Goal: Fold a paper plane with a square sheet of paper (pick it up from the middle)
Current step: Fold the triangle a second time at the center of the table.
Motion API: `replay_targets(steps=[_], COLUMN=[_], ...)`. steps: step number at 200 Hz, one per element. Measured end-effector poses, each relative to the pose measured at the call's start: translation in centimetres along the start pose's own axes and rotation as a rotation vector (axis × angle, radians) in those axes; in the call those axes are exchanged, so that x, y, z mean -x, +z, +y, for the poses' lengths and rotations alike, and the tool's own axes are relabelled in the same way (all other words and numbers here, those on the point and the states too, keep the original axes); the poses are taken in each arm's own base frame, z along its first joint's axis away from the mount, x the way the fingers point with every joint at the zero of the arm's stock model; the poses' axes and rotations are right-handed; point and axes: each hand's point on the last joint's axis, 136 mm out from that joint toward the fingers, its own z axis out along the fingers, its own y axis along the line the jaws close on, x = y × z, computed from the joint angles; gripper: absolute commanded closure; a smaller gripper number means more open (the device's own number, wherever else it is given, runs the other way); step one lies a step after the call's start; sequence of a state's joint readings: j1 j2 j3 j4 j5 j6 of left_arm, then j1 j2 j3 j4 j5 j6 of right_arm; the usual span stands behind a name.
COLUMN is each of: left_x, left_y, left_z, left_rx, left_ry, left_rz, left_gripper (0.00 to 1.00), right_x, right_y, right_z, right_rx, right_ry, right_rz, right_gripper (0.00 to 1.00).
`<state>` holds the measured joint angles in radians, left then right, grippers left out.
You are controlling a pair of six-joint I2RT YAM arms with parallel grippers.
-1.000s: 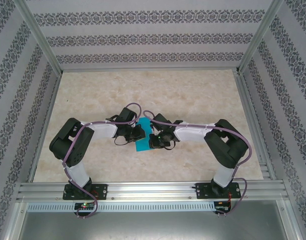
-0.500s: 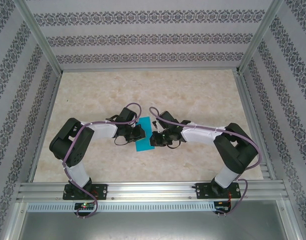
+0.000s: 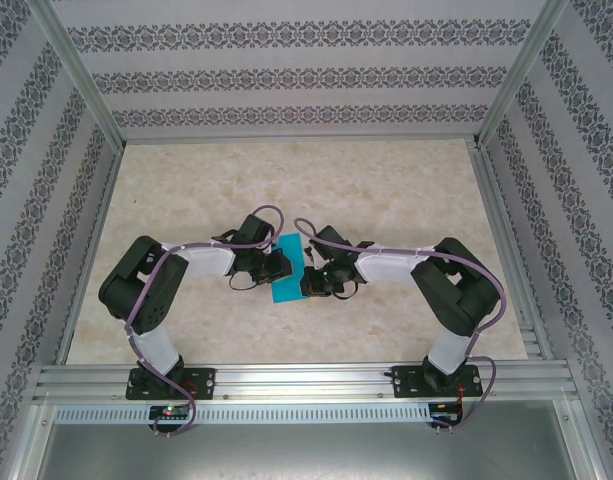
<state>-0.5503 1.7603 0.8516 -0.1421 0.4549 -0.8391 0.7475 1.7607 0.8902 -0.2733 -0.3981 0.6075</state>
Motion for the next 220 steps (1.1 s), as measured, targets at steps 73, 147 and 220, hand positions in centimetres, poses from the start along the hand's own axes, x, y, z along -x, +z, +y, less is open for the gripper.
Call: replay_targets(steps=[73,147,220], left_x=[-1.0,-3.2,-2.9], left_y=[-1.3,0.1,0.9], left_z=[-2.3,-2.3,-1.1], left_rx=[-0.067,-0.062,-0.019], left_ry=[0.051,0.035,0.017], left_rz=[-0.024,0.017,0.005], left_gripper=[0.85,0.90,0.90], right_x=[0.0,0.0,-0.1], right_y=[0.0,0.1,0.1], right_z=[0.0,0.0,-0.1], right_rx=[0.006,0.009,0.012], right_ry=[0.016,0.032,0.040], right_rz=[0.004,0.007,0.012], right_gripper=[0.94,0.96,0.96])
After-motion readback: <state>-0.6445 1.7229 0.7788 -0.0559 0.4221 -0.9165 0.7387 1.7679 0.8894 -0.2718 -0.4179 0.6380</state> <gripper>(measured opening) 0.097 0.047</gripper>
